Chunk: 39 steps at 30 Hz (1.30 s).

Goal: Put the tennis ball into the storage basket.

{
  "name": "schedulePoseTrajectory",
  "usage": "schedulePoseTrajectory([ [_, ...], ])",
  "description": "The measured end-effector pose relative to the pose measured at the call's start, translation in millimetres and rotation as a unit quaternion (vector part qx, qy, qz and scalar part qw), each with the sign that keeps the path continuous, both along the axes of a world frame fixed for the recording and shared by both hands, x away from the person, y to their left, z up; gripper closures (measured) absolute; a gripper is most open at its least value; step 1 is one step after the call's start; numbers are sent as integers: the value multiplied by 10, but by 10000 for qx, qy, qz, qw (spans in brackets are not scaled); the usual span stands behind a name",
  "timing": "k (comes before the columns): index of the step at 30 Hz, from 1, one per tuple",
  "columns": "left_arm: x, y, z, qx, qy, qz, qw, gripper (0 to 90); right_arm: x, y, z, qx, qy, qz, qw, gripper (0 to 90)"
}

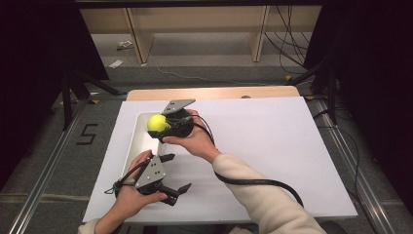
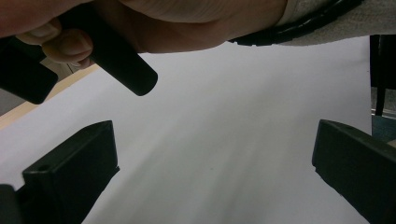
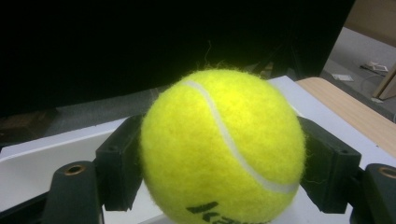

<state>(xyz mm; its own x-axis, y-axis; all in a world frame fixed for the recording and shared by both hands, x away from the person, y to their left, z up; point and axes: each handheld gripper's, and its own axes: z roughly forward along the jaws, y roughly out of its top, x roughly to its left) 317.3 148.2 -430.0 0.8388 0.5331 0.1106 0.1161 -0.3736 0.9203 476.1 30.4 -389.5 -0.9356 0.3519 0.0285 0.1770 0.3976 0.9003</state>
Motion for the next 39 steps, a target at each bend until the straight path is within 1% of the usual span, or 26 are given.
schedulePoseTrajectory([
  [10,-3,-1,1,1,-3,-3,10000,0,10,31,-18,-14,10,8,10000,263],
  [39,-3,-7,0,28,-17,-16,10000,0,21,106,-9,-15,36,58,10000,263],
])
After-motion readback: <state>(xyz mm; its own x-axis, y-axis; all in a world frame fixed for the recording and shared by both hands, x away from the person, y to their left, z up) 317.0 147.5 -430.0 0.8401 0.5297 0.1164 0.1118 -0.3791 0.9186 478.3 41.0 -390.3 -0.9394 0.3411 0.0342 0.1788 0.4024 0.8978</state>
